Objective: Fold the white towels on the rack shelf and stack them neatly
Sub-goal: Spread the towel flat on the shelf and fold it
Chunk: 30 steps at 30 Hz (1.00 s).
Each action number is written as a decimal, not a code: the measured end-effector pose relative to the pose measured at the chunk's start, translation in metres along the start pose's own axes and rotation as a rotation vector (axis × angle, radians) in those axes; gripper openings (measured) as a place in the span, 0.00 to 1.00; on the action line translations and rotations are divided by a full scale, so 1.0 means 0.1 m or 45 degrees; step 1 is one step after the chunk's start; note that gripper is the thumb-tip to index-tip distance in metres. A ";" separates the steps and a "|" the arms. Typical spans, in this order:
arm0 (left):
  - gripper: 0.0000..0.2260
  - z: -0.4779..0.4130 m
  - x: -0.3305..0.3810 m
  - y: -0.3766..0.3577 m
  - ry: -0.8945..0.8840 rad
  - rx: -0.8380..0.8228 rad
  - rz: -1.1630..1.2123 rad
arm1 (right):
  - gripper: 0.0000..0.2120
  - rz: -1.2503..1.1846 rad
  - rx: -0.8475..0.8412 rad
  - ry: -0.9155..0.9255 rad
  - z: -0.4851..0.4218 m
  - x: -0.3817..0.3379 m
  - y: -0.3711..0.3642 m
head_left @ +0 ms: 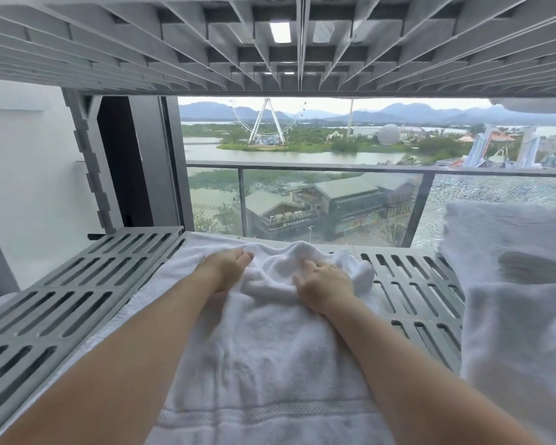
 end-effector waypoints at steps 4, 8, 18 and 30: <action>0.26 -0.19 -0.20 -0.14 0.065 -0.093 -0.361 | 0.29 -0.035 -0.056 -0.132 -0.10 0.27 0.00; 0.31 -0.17 -0.22 -0.18 0.255 -0.033 -0.500 | 0.12 0.101 0.672 -0.066 -0.03 0.49 0.21; 0.23 -0.26 0.42 -0.12 -0.207 -0.059 -0.175 | 0.13 0.024 0.491 0.156 0.08 0.33 0.02; 0.30 -0.03 0.36 -0.31 -0.342 -0.209 0.219 | 0.17 0.276 0.089 -0.319 0.35 0.49 0.15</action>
Point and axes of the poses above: each hand's wrist, its own z-axis away from the middle knuckle, its own y-axis out of the back of the hand, x = y × z, the point moved 2 cm from there along -z, towards the middle knuckle
